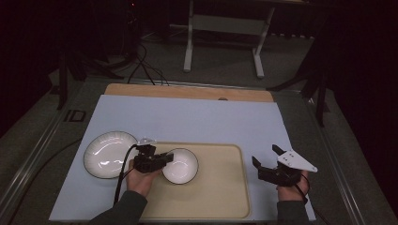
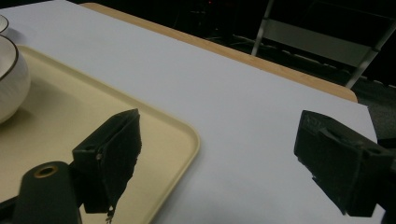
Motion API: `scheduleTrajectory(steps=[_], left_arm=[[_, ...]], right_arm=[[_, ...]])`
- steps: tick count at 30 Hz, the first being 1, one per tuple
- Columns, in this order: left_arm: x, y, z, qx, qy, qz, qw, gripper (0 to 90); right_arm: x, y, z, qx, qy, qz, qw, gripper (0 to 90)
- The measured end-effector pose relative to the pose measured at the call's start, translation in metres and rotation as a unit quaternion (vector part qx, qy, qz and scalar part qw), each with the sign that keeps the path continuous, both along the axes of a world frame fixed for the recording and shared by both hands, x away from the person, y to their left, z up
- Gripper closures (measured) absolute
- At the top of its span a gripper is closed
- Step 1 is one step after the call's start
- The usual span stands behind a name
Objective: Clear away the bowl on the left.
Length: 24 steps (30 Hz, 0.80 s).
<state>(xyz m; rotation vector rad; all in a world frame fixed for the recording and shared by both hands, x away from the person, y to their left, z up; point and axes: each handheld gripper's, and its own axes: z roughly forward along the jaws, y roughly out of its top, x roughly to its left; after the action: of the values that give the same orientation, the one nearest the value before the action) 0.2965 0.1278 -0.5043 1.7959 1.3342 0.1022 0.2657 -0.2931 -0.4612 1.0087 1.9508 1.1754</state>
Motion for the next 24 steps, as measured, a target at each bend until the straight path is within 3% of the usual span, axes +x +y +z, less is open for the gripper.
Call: scheduleTrajectory(steps=[9,13,16,19,24], left_arm=[[0.001,-0.006,-0.008,-0.004,0.016,-0.011,0.9998,76.8],[0.002,-0.005,-0.013,0.01,0.025,-0.002,0.9996,77.7],[0.003,-0.004,-0.013,0.011,0.019,0.004,0.9997,76.7],[0.003,-0.003,-0.013,0.015,0.019,0.008,0.9997,68.9],[0.002,-0.003,-0.01,0.034,0.007,0.01,0.9993,64.1]], right_arm=[[0.0,0.0,0.0,0.0,0.0,0.0,1.0,14.4],[0.0,0.0,0.0,0.0,0.0,0.001,1.0,14.4],[0.0,0.0,0.0,0.0,0.0,0.001,1.0,14.4],[0.0,0.0,0.0,0.0,0.001,0.001,1.0,14.4],[0.0,0.0,0.0,0.001,0.0,0.0,1.0,14.4]])
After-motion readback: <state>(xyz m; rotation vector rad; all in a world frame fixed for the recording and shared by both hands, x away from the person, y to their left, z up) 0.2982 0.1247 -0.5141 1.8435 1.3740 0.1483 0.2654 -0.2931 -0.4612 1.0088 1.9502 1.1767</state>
